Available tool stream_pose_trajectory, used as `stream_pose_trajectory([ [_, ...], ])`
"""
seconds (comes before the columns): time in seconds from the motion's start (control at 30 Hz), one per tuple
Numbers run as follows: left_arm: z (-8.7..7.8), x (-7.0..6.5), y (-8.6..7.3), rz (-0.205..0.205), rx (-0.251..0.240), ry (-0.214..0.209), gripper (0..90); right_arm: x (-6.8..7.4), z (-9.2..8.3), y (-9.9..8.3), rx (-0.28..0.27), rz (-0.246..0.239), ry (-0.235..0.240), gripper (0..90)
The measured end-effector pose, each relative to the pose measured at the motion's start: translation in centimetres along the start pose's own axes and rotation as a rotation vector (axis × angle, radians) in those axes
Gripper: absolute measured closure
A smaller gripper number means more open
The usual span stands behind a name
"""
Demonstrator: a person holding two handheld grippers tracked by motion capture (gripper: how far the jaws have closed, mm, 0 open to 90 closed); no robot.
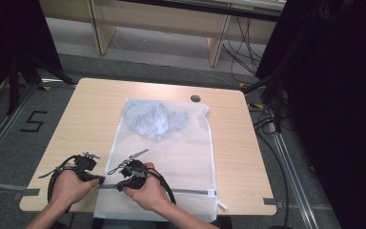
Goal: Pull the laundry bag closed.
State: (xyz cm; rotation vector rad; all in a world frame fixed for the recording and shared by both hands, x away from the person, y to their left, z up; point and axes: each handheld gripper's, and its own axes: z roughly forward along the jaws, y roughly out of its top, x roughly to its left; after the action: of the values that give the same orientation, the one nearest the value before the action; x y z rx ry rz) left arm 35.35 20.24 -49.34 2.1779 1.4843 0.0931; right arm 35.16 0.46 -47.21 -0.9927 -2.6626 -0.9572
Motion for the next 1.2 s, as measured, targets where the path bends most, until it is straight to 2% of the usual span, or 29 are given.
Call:
stream_pose_trajectory([
  [0.07, 0.0, 0.0, 0.0, 0.002, 0.000, 0.000, 90.0, 0.1, -0.1, 0.0, 0.002, 0.010, 0.000, 87.2],
  [0.4, 0.0, 0.0, 0.0, 0.003, 0.000, 0.000, 90.0, 0.1, -0.5, -0.1, -0.003, -0.009, -0.001, 87.3],
  [0.53, 0.0, 0.1, 0.0, 0.003, 0.002, -0.003, 90.0, 0.2, -0.6, -0.1, 0.002, 0.008, 0.006, 87.2],
  [0.63, 0.0, 0.1, 0.0, 0.003, 0.001, -0.003, 90.0, 0.1, -0.6, -0.1, -0.002, -0.003, 0.000, 87.3],
  [0.73, 0.0, 0.1, 0.0, 0.003, 0.002, -0.003, 90.0, 0.3, -0.8, -0.1, -0.001, 0.010, 0.004, 87.3],
  [0.8, 0.0, 0.1, 0.0, 0.003, 0.001, -0.002, 90.0, 0.2, -0.9, -0.2, -0.006, -0.002, 0.001, 87.3],
  [0.93, 0.0, 0.1, 0.0, 0.002, 0.003, -0.004, 90.0, 0.2, -0.9, -0.3, -0.004, 0.006, 0.004, 87.3],
  [1.0, 0.0, 0.1, 0.0, -0.001, 0.001, -0.004, 90.0, 0.2, -0.9, -0.3, -0.002, 0.008, 0.004, 87.3],
  [1.07, 0.0, -0.1, 0.0, -0.032, 0.003, -0.006, 90.0, 0.2, -1.0, -0.4, -0.007, 0.011, 0.007, 87.3],
  [1.1, 0.0, 0.1, 0.0, 0.003, 0.001, -0.003, 90.0, 0.1, -1.1, -0.4, -0.007, 0.008, 0.005, 87.3],
  [1.13, 0.0, -0.1, 0.0, -0.027, 0.002, -0.005, 90.0, 0.0, -1.1, -0.4, -0.013, 0.006, 0.000, 87.3],
  [1.17, 0.0, -0.1, 0.0, -0.023, 0.001, -0.005, 90.0, 0.0, -1.2, -0.4, -0.014, 0.010, 0.000, 87.2],
  [1.2, 0.0, 0.1, 0.0, 0.004, 0.002, -0.003, 90.0, 0.0, -1.2, -0.5, -0.015, 0.007, 0.004, 87.3],
])
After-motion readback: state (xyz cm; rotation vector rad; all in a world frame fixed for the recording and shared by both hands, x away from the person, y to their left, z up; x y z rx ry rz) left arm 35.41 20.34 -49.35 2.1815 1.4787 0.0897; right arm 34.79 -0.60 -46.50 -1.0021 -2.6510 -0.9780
